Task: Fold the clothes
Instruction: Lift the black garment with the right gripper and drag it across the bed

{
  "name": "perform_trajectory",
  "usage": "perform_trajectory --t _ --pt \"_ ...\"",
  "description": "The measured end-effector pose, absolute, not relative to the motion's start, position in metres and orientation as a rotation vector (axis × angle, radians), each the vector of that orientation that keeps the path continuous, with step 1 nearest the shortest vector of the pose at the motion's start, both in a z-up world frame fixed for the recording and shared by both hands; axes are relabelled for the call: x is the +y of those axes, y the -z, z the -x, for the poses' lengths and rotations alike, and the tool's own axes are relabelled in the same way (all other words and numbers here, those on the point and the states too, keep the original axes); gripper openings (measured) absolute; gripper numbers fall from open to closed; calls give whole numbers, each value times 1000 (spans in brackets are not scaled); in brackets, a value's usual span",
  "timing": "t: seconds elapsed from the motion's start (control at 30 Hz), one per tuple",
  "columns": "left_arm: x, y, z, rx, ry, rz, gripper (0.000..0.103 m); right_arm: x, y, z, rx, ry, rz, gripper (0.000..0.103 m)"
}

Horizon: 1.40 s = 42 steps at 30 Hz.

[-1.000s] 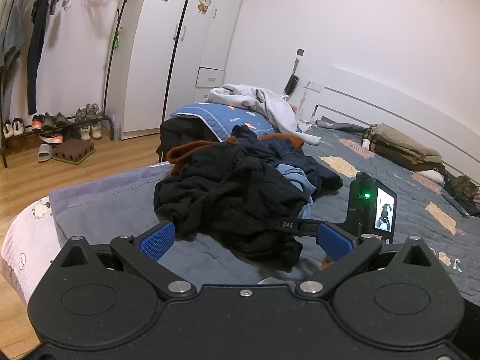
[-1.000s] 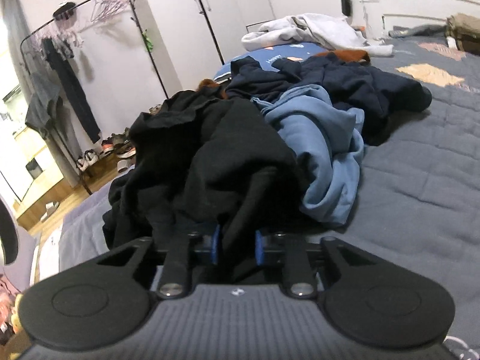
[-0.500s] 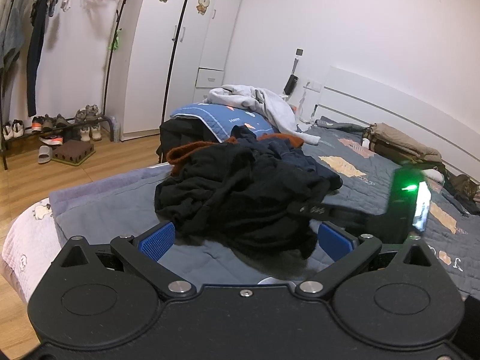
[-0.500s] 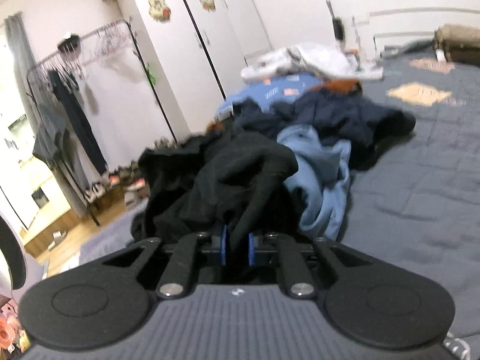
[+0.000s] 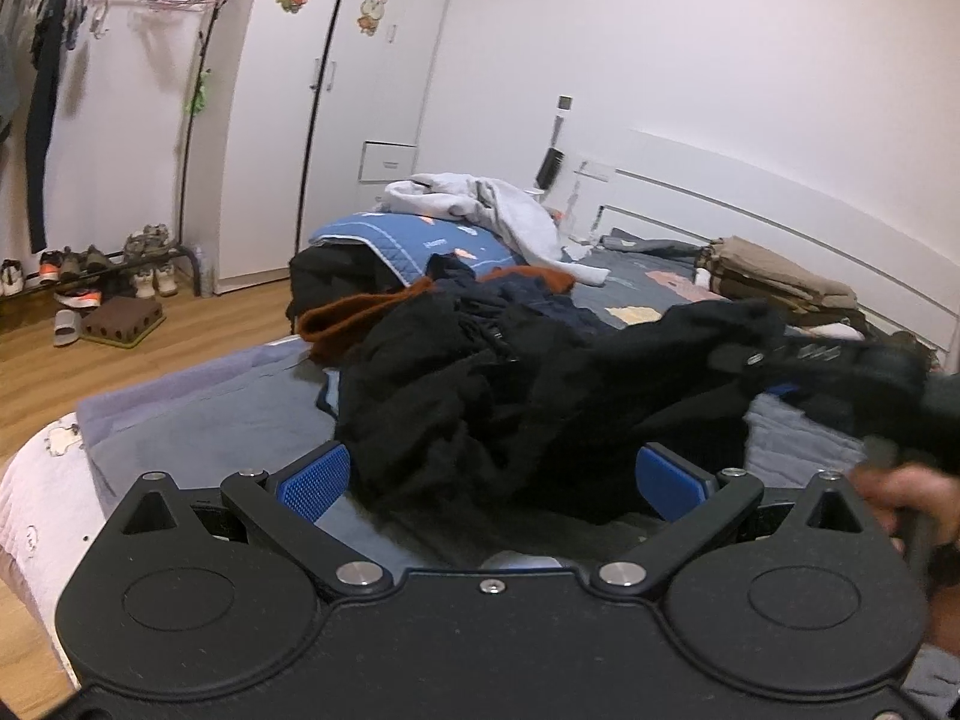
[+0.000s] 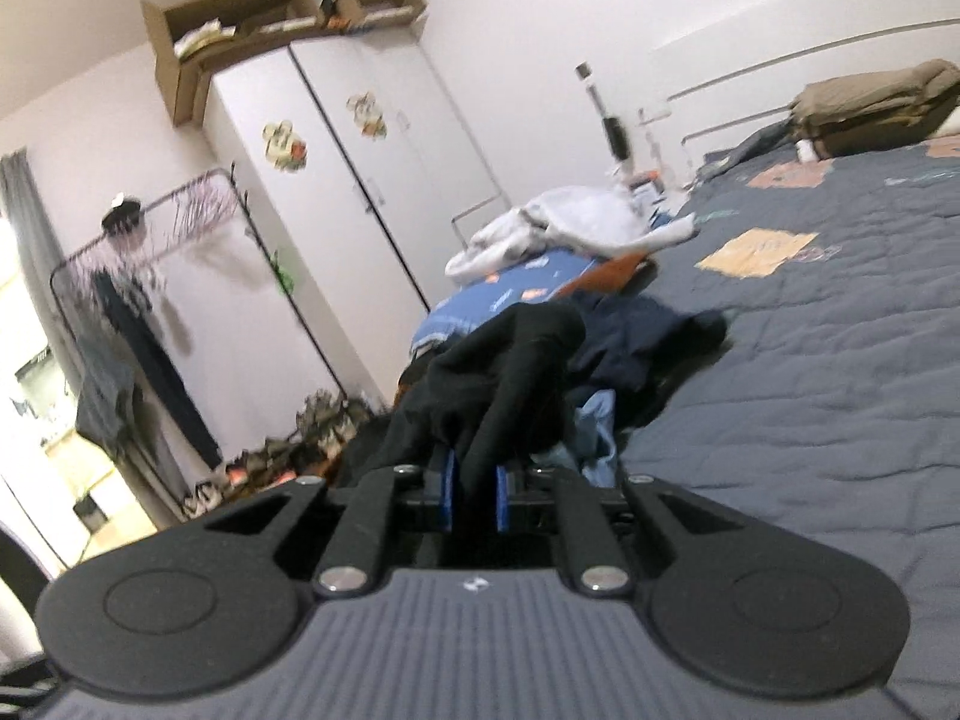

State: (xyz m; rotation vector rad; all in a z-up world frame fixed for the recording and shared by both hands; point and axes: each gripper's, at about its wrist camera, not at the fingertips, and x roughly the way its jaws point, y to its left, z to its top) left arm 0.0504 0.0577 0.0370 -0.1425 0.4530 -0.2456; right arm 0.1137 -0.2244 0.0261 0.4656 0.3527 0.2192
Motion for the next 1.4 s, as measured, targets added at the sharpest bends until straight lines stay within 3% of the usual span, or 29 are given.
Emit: perform_trajectory --t 0.5,1.1,1.27,1.4 --pt "20 -36 -32 419 423 82 103 -337 -64 -3 250 68 -530 12" --pt "-38 -23 -11 420 590 -1 103 -434 -66 135 146 416 -553 12" --pt "-52 -18 -5 428 621 -18 103 -437 -51 142 271 469 -476 14" --pt "-65 -16 1 443 660 -12 103 -437 -30 147 394 491 -427 21"
